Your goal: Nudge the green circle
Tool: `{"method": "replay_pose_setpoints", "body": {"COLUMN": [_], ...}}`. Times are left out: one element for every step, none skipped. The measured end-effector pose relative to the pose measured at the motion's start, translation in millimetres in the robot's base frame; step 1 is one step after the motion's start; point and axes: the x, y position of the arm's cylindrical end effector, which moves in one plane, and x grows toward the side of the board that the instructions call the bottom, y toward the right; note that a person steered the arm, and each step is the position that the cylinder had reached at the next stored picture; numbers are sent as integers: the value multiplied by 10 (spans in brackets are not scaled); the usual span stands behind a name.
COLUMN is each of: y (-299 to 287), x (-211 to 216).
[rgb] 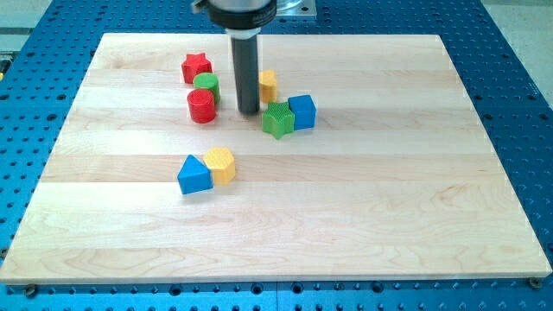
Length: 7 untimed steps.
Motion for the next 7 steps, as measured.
{"method": "replay_pose_setpoints", "body": {"y": [-209,-316,-205,243,77,-265,-438], "x": [-491,-507,-470,-433,-432,-432,-432]}}
